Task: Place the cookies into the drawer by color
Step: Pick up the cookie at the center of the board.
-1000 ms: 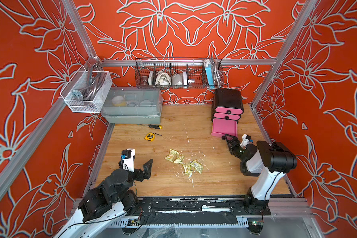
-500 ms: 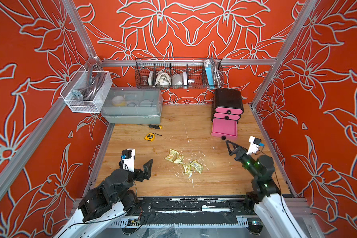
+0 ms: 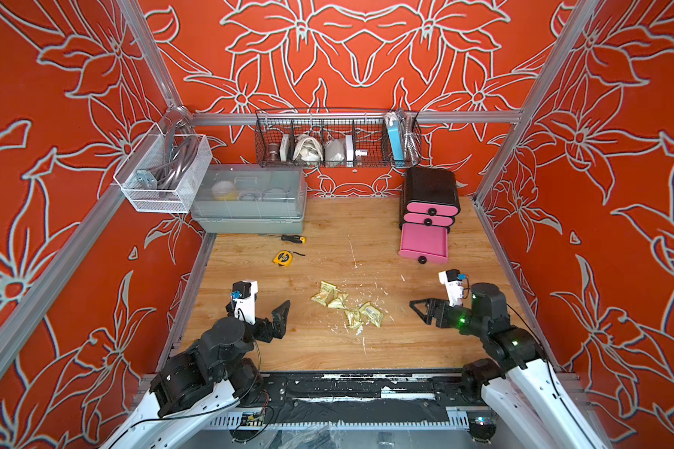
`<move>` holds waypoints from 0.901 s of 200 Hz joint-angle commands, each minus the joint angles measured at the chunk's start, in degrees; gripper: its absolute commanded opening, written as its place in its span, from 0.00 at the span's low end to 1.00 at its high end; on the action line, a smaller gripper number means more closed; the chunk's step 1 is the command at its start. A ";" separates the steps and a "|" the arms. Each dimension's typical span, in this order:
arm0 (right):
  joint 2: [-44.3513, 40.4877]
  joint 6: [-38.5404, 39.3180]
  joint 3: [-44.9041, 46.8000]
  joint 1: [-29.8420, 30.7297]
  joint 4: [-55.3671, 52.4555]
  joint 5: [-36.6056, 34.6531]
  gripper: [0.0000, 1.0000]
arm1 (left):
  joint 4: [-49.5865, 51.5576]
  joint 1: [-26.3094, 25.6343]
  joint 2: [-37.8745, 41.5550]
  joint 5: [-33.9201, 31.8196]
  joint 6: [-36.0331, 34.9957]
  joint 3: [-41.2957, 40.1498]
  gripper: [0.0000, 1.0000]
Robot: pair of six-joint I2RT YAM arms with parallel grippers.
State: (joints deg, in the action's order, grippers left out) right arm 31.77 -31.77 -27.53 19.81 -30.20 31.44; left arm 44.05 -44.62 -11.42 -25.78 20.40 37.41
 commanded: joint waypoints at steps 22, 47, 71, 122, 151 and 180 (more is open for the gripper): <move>10.79 0.95 -1.61 17.02 5.87 -14.37 0.83 | -0.93 0.24 -0.35 0.05 -0.19 -0.42 1.00; 21.31 5.20 -5.67 25.55 6.97 -25.69 0.83 | -1.24 0.24 -1.16 0.65 -0.47 -0.53 0.99; 31.18 8.66 -9.19 28.91 7.79 -30.35 0.83 | -1.45 0.19 -2.49 1.96 -0.66 -0.43 1.00; 43.82 12.64 -14.05 32.00 10.27 -29.25 0.81 | -1.56 0.23 -2.08 2.35 -0.85 -0.44 1.00; 48.03 13.66 -15.26 32.83 9.89 -29.78 0.76 | -1.60 0.19 -1.33 2.22 -0.72 -0.50 1.00; 50.39 13.57 -15.80 33.41 9.67 -29.98 0.61 | -1.60 0.19 -1.24 2.18 -0.73 -0.55 1.00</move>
State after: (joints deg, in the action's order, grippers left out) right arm 80.60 -19.25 -41.43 52.58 -20.16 3.27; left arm 43.64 -44.62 -13.28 -23.86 20.38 37.39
